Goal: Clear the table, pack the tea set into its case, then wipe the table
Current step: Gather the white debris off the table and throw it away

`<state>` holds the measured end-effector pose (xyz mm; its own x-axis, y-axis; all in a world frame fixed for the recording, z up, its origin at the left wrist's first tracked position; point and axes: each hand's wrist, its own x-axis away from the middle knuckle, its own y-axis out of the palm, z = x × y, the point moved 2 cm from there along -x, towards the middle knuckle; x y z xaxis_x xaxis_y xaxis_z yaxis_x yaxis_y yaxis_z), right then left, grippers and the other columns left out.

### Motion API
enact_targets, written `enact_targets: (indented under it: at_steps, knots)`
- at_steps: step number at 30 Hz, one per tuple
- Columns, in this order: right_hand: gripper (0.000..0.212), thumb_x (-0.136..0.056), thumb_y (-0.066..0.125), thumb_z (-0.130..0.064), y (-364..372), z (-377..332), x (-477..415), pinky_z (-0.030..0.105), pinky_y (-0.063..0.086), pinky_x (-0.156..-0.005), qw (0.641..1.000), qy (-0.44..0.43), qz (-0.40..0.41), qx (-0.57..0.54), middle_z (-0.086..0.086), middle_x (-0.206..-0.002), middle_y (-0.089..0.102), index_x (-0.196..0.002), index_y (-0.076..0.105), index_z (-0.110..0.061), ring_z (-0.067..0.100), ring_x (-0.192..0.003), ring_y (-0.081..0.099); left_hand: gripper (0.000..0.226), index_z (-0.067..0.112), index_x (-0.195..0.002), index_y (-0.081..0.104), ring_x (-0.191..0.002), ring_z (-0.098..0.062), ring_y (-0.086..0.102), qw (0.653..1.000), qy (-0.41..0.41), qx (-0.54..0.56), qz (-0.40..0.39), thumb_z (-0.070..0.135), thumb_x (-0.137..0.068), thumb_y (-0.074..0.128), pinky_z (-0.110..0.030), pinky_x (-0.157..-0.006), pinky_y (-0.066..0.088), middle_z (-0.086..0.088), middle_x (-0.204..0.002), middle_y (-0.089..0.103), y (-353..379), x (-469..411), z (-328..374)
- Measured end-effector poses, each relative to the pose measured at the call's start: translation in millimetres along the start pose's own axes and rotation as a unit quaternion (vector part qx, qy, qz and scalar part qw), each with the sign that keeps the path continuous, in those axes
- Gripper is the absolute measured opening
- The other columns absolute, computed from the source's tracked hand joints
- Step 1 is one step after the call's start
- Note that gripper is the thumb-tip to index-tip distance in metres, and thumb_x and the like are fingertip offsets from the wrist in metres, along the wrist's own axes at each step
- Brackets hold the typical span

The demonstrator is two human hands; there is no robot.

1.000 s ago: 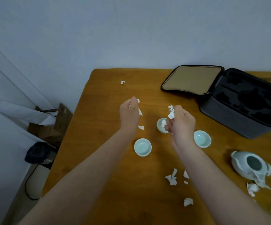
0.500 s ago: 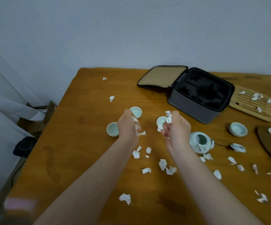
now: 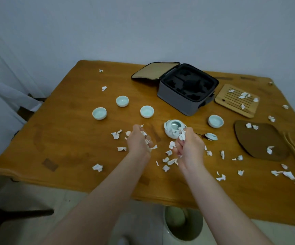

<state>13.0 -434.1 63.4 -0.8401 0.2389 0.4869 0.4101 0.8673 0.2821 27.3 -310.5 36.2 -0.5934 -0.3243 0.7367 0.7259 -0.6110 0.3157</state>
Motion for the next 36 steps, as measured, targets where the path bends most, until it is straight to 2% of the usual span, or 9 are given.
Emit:
enact_targets:
  at_steps: [3, 8, 12, 17, 23, 30, 36]
  knots:
    - [0.036, -0.096, 0.046, -0.015, -27, -3, 10, 0.024, 0.02, -0.043, 1.0, 0.002, 0.013, -0.021, -0.002, -0.052, 0.027, -0.062, 0.033, -0.019, 0.01, -0.043, 0.022, 0.025, 0.019, -0.069, 0.046, -0.048, -0.009, 0.03, 1.0, -0.001, -0.016, -0.004, 0.026, -0.093, 0.05, -0.019, -0.036, 0.025, 0.004, -0.057, 0.035, -1, 14, -21]
    - [0.028, -0.095, 0.047, -0.018, -68, 2, 21, 0.024, 0.021, -0.041, 0.999, 0.005, 0.037, -0.018, 0.001, -0.058, 0.027, -0.068, 0.037, -0.018, 0.01, -0.045, 0.023, 0.025, 0.019, -0.069, 0.045, -0.046, -0.008, 0.03, 0.999, -0.021, -0.026, -0.03, 0.025, -0.093, 0.051, -0.018, -0.035, 0.025, 0.005, -0.054, 0.035, -3, 35, -58]
    - [0.029, -0.097, 0.047, -0.021, -96, 12, 40, 0.023, 0.023, -0.043, 0.999, 0.005, 0.051, -0.01, -0.001, -0.055, 0.033, -0.069, 0.041, -0.018, 0.008, -0.044, 0.026, 0.033, 0.021, -0.062, 0.04, -0.034, -0.005, 0.029, 0.997, -0.044, -0.015, -0.06, 0.022, -0.093, 0.05, -0.016, -0.034, 0.023, 0.007, -0.045, 0.034, -10, 48, -89]
    - [0.031, -0.098, 0.048, -0.021, -127, 34, 62, 0.023, 0.024, -0.045, 0.996, 0.031, 0.078, -0.01, -0.002, -0.053, 0.039, -0.067, 0.046, -0.017, 0.007, -0.043, 0.03, 0.031, 0.021, -0.064, 0.044, -0.037, -0.005, 0.03, 0.994, -0.078, -0.045, -0.064, 0.026, -0.094, 0.051, -0.017, -0.035, 0.024, 0.007, -0.047, 0.036, -30, 64, -130]
    - [0.032, -0.097, 0.047, -0.017, -167, 65, 72, 0.022, 0.023, -0.042, 0.994, 0.054, 0.087, -0.024, -0.004, -0.048, 0.038, -0.065, 0.046, -0.017, 0.008, -0.038, 0.03, 0.027, 0.019, -0.066, 0.046, -0.044, -0.008, 0.034, 0.99, -0.116, -0.046, -0.059, 0.024, -0.091, 0.054, -0.018, -0.037, 0.028, 0.004, -0.052, 0.04, -52, 74, -180]
    - [0.03, -0.097, 0.048, -0.017, -209, 88, 48, 0.021, 0.024, -0.039, 0.991, 0.107, 0.078, 0.021, -0.002, -0.049, 0.038, -0.067, 0.046, -0.014, 0.007, -0.038, 0.03, 0.026, 0.017, -0.068, 0.041, -0.046, -0.009, 0.031, 0.991, -0.129, -0.009, -0.019, 0.019, -0.094, 0.048, -0.016, -0.035, 0.025, 0.002, -0.054, 0.037, -51, 75, -235]
    - [0.025, -0.095, 0.05, -0.02, -248, 108, 28, 0.02, 0.033, -0.042, 0.975, 0.175, 0.056, 0.128, -0.001, -0.056, 0.047, -0.071, 0.053, -0.016, 0.009, -0.047, 0.041, 0.029, 0.013, -0.068, 0.046, -0.05, -0.013, 0.046, 0.987, -0.132, 0.072, 0.055, 0.018, -0.096, 0.043, -0.015, -0.039, 0.037, -0.002, -0.051, 0.047, -51, 84, -278]
